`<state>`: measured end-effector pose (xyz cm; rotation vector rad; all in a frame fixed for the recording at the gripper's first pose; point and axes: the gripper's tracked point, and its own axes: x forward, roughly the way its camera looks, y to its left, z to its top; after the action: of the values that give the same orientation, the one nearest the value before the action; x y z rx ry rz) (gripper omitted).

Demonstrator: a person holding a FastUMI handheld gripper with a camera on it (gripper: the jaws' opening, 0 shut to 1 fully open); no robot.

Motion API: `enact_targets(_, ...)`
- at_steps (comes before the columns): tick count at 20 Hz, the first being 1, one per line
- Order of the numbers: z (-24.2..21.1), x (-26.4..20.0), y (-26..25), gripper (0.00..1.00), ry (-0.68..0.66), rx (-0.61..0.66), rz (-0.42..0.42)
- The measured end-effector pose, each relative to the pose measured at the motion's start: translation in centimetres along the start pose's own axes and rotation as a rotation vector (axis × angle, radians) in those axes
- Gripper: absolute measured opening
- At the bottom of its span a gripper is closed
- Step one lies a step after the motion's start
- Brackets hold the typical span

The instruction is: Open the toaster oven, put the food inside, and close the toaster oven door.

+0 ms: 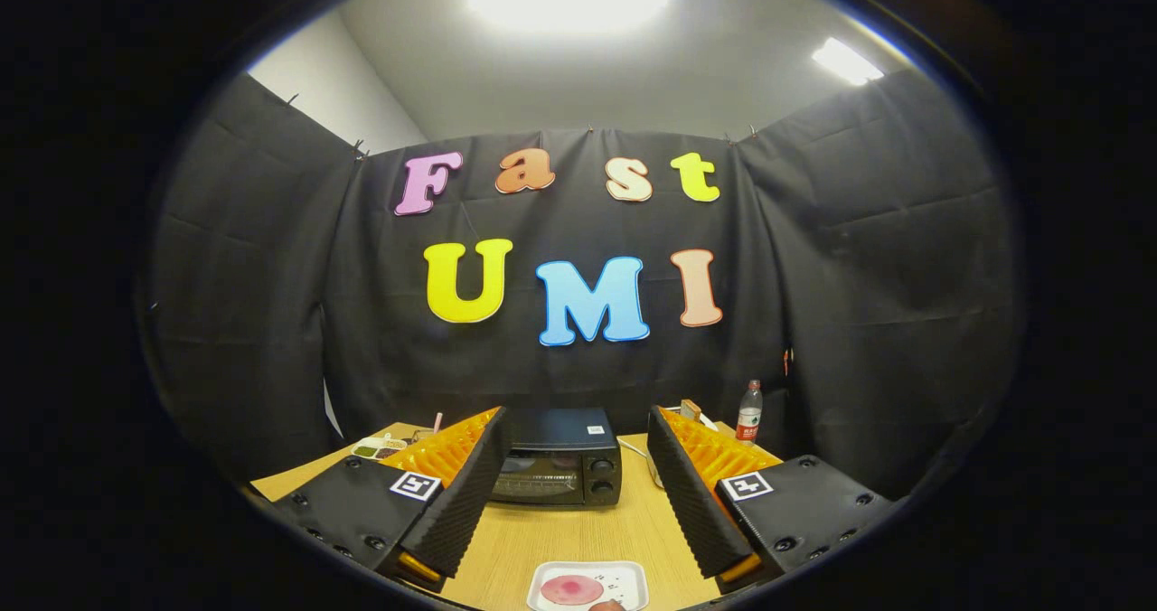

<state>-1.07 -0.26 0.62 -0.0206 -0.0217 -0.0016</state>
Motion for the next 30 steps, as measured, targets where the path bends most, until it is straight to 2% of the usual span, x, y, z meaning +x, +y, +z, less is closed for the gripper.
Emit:
enact_targets(9,0.2,-0.8,0.7,0.97,-0.004,0.013,0.011)
enact_targets(15,1.2,0.7,2.7,0.97,-0.017,0.013,0.032)
enact_targets(23,-0.7,9.6,6.7,0.97,-0.023,0.004,0.102)
enact_targets(30,-6.8,19.1,10.7,0.97,0.047,-0.006,0.176)
